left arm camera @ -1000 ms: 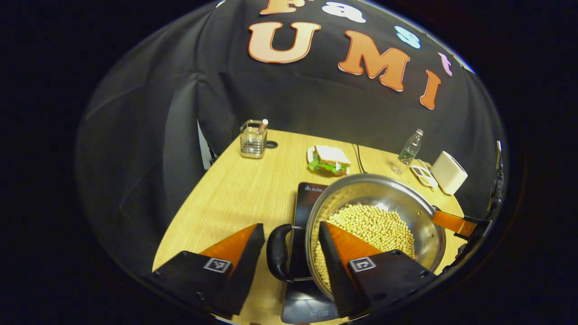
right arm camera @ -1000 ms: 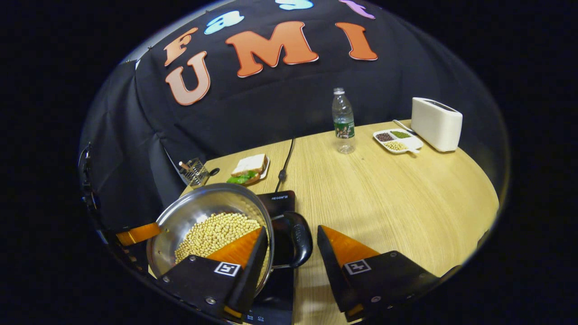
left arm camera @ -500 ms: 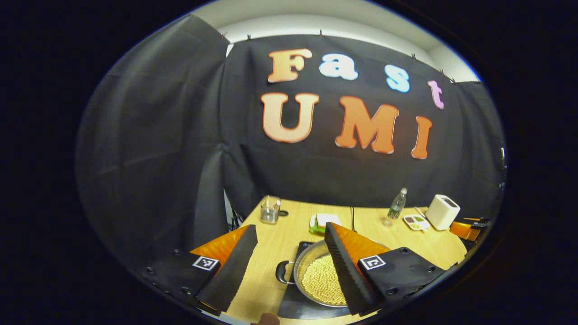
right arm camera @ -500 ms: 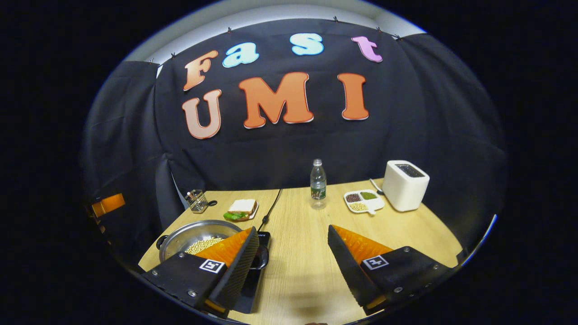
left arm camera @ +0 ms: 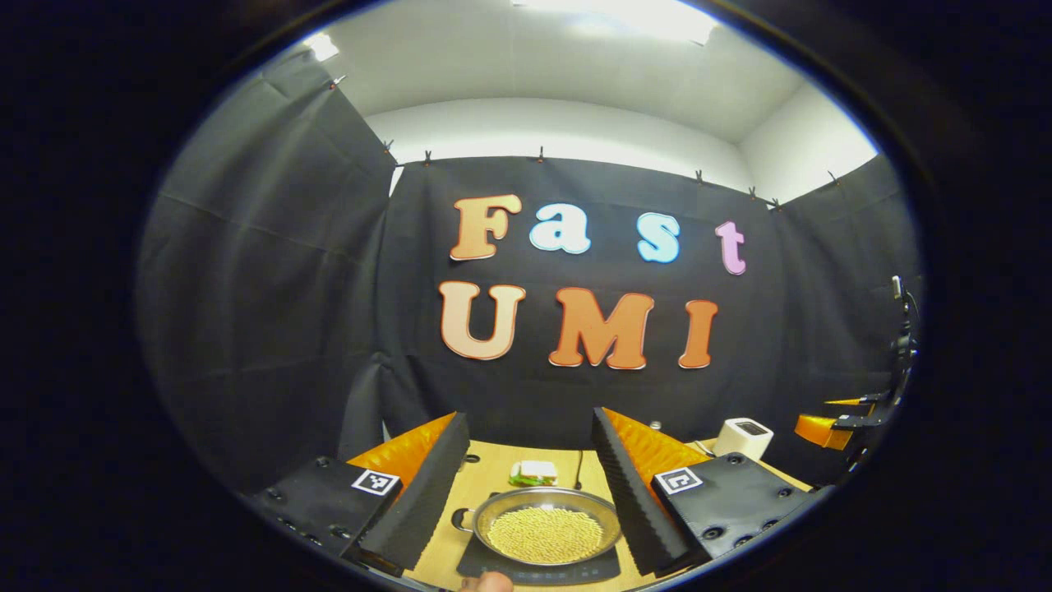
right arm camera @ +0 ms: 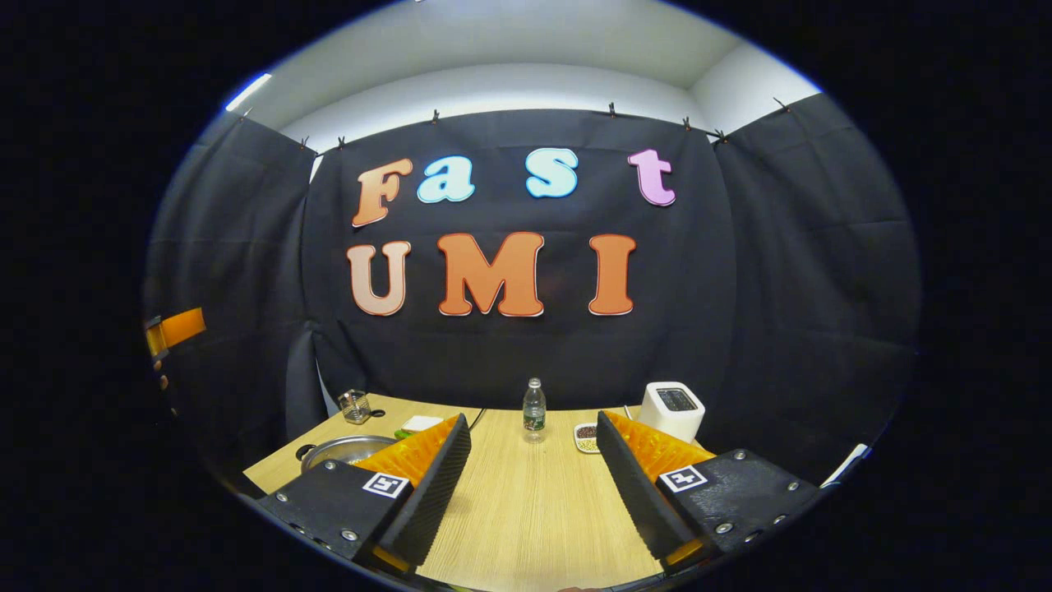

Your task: First push the handle of the pot to place it horizontally, then grasp the pot with both hands and set it on the induction cooktop.

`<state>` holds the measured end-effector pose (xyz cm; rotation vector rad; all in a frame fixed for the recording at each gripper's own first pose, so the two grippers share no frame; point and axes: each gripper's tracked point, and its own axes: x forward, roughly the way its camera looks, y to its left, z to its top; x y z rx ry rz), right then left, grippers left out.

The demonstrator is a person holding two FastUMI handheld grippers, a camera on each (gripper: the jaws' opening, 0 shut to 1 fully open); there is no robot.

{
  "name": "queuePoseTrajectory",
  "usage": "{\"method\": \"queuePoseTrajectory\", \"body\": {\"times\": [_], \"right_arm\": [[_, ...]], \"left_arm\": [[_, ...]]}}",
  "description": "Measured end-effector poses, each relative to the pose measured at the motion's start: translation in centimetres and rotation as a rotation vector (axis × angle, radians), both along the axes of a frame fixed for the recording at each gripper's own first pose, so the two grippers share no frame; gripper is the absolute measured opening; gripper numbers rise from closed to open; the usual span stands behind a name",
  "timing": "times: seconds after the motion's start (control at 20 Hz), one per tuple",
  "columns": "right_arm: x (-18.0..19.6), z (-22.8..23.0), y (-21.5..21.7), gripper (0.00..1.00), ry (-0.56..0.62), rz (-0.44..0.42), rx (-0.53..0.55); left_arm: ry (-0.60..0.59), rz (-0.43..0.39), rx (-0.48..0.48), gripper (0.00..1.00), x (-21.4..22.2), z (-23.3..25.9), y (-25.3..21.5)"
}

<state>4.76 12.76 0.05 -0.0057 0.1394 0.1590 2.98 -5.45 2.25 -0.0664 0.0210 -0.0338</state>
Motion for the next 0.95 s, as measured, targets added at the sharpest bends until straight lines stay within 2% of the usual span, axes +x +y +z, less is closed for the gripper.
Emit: {"method": "queuePoseTrajectory", "body": {"times": [0.1,0.3,0.35,0.4,0.6,0.65,0.7,0.75,0.8,0.95], "right_arm": [[-0.8,0.7,-1.4,0.95,-0.013,-0.009,0.001],[-2.1,1.2,-3.5,0.95,-0.024,-0.025,0.021],[-2.1,1.2,-4.0,1.00,-0.027,-0.033,0.022],[-2.2,1.2,-4.4,0.95,-0.026,-0.038,0.026],[-2.4,1.0,-4.8,0.95,-0.024,-0.039,0.030],[-2.3,0.8,-4.6,1.00,-0.023,-0.036,0.033],[-2.2,0.8,-4.6,0.95,-0.023,-0.035,0.036],[-2.3,0.8,-4.6,1.00,-0.022,-0.033,0.039],[-2.3,0.8,-4.6,0.95,-0.023,-0.030,0.041],[-2.1,0.9,-4.4,0.95,-0.027,-0.031,0.047]], "left_arm": [[-0.006,-0.030,-0.017,0.98,0.1,0.5,-0.9],[-0.004,-0.014,0.000,0.97,0.0,0.6,-1.3],[-0.003,-0.016,0.003,0.97,-0.2,0.7,-1.5],[-0.008,-0.020,0.008,0.98,-0.4,0.8,-1.7],[-0.017,-0.033,0.029,0.97,-1.1,1.3,-2.4],[-0.017,-0.029,0.032,0.98,-1.1,1.4,-2.3],[-0.017,-0.027,0.036,0.97,-1.1,1.5,-2.3],[-0.016,-0.025,0.039,0.97,-1.2,1.4,-2.3],[-0.014,-0.022,0.043,0.97,-1.1,1.3,-2.1],[-0.007,-0.022,0.052,0.97,-0.8,1.2,-2.1]]}}
